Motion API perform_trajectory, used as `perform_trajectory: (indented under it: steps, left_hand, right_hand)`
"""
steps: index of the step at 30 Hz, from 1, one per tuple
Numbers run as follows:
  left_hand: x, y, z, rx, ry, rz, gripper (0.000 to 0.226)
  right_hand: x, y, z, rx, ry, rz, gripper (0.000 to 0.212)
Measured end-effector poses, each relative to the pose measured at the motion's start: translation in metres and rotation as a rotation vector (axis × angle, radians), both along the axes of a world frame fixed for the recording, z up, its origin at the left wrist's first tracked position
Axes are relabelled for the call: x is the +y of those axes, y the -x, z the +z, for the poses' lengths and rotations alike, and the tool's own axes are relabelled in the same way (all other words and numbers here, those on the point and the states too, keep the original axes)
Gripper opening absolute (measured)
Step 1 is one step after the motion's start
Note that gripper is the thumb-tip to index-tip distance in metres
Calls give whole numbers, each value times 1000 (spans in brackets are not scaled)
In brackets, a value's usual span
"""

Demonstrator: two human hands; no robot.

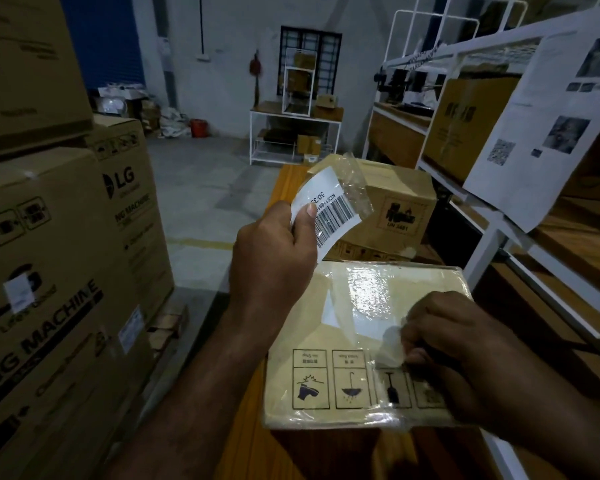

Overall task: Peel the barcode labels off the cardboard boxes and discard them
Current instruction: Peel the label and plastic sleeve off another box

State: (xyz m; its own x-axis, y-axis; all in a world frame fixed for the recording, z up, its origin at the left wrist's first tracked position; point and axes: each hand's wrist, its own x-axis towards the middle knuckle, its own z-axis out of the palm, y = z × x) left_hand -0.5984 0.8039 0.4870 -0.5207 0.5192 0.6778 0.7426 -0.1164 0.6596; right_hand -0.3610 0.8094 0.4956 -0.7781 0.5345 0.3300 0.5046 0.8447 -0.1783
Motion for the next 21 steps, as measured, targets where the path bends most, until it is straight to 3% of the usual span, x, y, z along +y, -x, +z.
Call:
perform_trajectory:
  steps: [5,8,9,12,15,18,21]
  left_hand:
    - [1,1,2,-22,5,-33,38]
    - [2,-4,1,-13,10,-54,40]
    - [2,-4,1,-32,7,-62,39]
    - [-1,-6,2,-58,-8,-62,37]
    - [-5,-9,3,-53,-17,-74,40]
    - [-7,-9,4,-38,-17,-45,36]
    - [-9,-9,4,-27,-18,-39,36]
  right_hand:
    - [21,-49,13,151,37,-263,12]
    - [15,-68,10,307,66,-215,45]
    - [12,-65,12,390,153,-210,44]
    - [7,-37,20,549,313,-244,1]
    - [4,-7,14,461,377,-185,24]
    - [7,22,11,292,341,-54,19]
    - [16,41,15,52,114,54,21]
